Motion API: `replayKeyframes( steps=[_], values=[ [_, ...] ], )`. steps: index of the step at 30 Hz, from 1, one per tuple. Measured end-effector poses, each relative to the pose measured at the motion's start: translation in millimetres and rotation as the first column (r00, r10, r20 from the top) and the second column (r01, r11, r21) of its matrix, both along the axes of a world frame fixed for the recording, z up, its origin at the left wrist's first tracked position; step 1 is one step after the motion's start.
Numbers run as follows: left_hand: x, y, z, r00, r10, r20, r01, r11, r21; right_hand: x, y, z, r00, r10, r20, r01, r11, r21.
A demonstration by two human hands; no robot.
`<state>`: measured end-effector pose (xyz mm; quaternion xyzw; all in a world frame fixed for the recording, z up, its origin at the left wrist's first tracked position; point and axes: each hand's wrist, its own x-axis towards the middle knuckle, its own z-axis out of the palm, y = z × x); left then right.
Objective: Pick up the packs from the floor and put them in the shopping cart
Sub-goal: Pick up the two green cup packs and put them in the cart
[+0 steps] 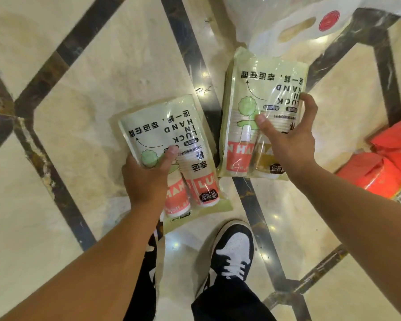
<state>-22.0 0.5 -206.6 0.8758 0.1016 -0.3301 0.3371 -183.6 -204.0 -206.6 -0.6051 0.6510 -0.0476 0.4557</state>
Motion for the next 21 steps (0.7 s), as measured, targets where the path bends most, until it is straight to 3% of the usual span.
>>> replayKeyframes(
  steps=[4,8,10,14,21],
  values=[
    [13.9,2.0,2.1,0.983,0.100,-0.156,-0.108,0.993,-0.038,4.8,-2.2,5.8,0.999,0.001,0.042,0.000,1.000,-0.031],
    [26.5,8.1,27.4,0.977,0.080,-0.198,-0.092,0.994,-0.056,6.7,-4.1,26.2,0.998,-0.029,0.049,0.028,0.999,0.016],
    [32.5,9.6,51.0,0.965,0.118,-0.236,-0.154,0.978,-0.138,5.5,-5.8,41.7,0.995,-0.093,0.030,0.091,0.994,0.058],
    [40.5,4.8,112.9,0.955,0.091,-0.283,-0.174,0.943,-0.284,8.2,-6.0,102.9,0.989,-0.148,-0.025,0.150,0.977,0.152],
    [75.6,-45.5,254.8,0.981,-0.068,-0.184,-0.018,0.904,-0.428,16.8,-30.0,246.2,0.983,-0.143,0.111,0.142,0.990,0.019]
  ],
)
